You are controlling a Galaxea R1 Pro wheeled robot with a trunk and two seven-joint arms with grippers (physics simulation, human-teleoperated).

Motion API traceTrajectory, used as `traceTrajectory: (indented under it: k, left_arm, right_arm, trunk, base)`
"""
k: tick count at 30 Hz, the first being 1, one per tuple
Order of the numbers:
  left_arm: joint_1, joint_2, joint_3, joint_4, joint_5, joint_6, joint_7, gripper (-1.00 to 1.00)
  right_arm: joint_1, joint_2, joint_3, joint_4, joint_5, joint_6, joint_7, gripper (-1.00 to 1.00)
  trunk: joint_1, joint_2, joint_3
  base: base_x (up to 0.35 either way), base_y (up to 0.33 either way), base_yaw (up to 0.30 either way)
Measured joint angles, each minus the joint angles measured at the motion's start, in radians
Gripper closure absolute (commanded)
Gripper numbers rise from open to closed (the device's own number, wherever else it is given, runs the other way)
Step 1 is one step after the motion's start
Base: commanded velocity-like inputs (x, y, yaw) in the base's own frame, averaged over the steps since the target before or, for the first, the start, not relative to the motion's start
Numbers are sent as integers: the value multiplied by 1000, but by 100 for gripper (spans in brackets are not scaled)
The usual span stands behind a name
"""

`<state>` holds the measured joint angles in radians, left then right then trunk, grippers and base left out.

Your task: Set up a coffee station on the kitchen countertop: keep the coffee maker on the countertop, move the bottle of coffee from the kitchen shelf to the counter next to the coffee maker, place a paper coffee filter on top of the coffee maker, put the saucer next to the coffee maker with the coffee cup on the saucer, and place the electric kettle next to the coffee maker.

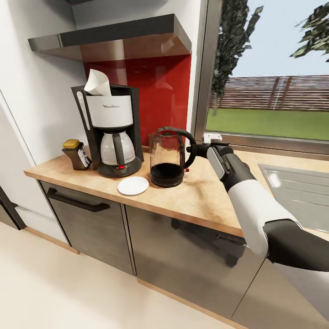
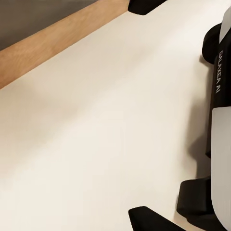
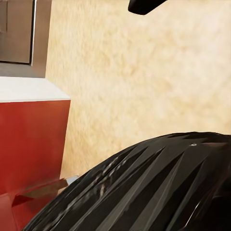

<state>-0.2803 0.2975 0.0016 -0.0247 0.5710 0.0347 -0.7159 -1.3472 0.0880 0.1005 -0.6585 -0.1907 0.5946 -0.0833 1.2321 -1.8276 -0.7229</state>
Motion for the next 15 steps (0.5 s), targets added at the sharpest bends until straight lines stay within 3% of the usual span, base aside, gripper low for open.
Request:
traceTrajectory:
  k: [15]
  left_arm:
    - [0,0,0,0,0,1,0,-100]
  right_arm:
    - [0,0,0,0,0,0,0,-100]
  trunk:
    - [0,0,0]
  base:
    - [-6,0,0]
